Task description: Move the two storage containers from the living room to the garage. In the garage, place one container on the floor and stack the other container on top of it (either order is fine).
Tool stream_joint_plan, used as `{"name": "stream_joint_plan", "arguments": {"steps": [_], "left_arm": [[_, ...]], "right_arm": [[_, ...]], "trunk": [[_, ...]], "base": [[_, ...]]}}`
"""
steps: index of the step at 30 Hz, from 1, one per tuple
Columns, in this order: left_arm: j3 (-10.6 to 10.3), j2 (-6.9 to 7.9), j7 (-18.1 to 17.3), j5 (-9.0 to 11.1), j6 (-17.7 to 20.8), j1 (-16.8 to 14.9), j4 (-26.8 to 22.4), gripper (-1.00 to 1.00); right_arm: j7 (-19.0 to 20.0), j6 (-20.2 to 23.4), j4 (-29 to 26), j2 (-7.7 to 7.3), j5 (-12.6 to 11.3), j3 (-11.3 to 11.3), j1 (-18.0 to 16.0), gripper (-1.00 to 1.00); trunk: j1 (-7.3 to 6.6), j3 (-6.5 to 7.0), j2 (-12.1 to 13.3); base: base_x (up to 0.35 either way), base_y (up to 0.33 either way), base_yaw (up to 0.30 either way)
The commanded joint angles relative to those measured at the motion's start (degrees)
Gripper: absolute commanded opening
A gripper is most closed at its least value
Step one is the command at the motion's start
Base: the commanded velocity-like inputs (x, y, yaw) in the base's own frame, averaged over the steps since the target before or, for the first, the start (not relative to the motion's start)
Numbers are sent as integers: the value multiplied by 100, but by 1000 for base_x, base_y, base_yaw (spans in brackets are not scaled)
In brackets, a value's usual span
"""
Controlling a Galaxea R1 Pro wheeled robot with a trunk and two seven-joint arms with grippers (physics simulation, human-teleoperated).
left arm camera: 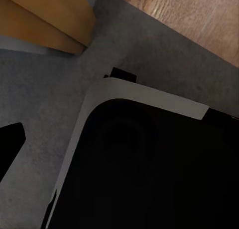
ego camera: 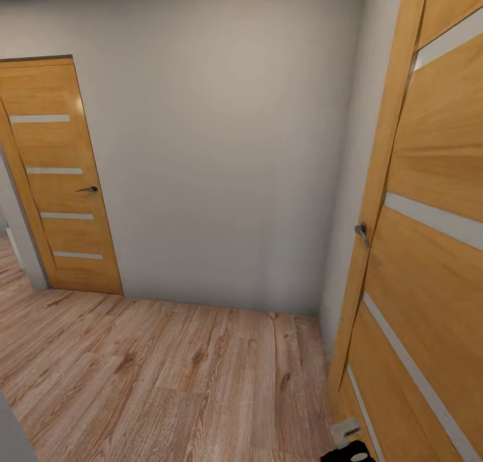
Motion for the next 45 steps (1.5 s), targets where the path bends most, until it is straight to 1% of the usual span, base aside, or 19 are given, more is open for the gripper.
{"name": "stream_joint_plan", "arguments": {"steps": [1,2,3,4,6,8,11,15,19,22,41,45], "left_arm": [[-9,2,6,27,-11,-1,0,100],[-9,3,6,27,-11,-1,1,100],[-8,2,6,29,-11,-1,1,100],[-7,3,6,29,-11,-1,0,100],[-7,-1,6,30,-11,-1,0,100],[-6,-1,6,30,-11,-1,1,100],[-6,1,6,31,-11,-1,1,100],[-6,4,6,31,-11,-1,-1,100],[-6,1,6,31,-11,-1,-3,100],[-8,0,6,27,-11,-1,2,100],[-15,3,-12,23,-8,-1,-3,100],[-45,-1,-12,1,-4,-1,0,100]], "right_arm": [[-3,-148,14,-50,-92,56,372,100],[-3,-214,15,-69,-104,57,563,100],[-6,-334,16,-94,-122,58,909,100],[-7,-376,16,-104,-128,58,1067,100],[3,-493,17,-129,-135,59,1582,100],[12,-550,17,-135,-120,63,1807,100],[19,-587,18,-113,-112,66,1945,100],[24,-608,18,-92,-122,67,2041,100],[94,-647,18,-89,-147,64,2187,100],[143,-712,18,-91,-156,61,2230,100],[183,-763,18,-93,-163,59,2260,100],[189,-761,18,-93,-163,59,2260,100]], "trunk": [[0,-4,-3],[0,-4,-3],[0,-4,-3],[0,-4,-3],[0,-4,-3],[0,-4,-3],[0,-4,-3],[0,-4,-3],[0,-4,-3],[0,-4,-3],[0,-4,-3],[0,-4,-3]], "base": [[0,0,0],[0,0,0],[0,0,0],[0,0,0],[0,0,0],[0,0,0],[0,0,0],[0,0,0],[0,0,0],[0,0,0],[0,0,0],[28,0,0]]}}
